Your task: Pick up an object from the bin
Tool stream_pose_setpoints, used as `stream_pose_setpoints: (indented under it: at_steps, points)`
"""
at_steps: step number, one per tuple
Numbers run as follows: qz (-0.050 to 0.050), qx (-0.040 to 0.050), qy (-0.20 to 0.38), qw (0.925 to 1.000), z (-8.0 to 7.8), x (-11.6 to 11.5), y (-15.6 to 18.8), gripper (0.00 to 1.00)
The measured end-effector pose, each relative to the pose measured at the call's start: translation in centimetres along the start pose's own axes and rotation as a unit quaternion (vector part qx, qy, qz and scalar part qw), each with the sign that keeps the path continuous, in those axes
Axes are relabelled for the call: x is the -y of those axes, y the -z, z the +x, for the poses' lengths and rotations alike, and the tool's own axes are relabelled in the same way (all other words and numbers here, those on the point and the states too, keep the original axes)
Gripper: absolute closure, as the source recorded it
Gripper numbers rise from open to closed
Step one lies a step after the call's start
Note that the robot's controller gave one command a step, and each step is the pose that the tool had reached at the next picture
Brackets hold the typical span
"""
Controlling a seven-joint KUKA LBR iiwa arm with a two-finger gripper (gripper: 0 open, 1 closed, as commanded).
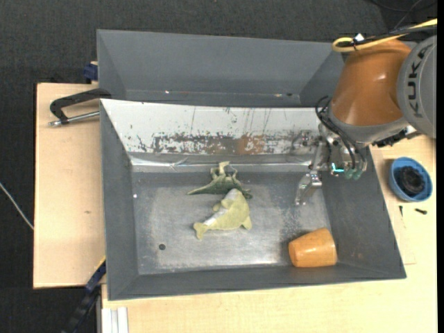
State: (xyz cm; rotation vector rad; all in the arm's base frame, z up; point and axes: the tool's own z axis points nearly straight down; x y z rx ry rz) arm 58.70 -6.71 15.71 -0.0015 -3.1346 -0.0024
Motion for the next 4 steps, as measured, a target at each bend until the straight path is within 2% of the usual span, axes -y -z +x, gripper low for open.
stream_pose_setpoints:
  at_steps: [1, 2, 3, 4]
  points:
    - [-0.002, 0.0023, 0.000, 1.0000, -0.4, -6.7, -2.0, 0.00]
    - [0.001, 0.0105, 0.077, 0.9969, 3.4, -10.4, -6.8, 0.00]
    - [0.000, 0.0064, 0.079, 0.9969, 3.7, -10.5, -7.2, 1.00]
    - [0.002, 0.0112, 0.139, 0.9902, 3.4, -6.7, 7.0, 1.00]
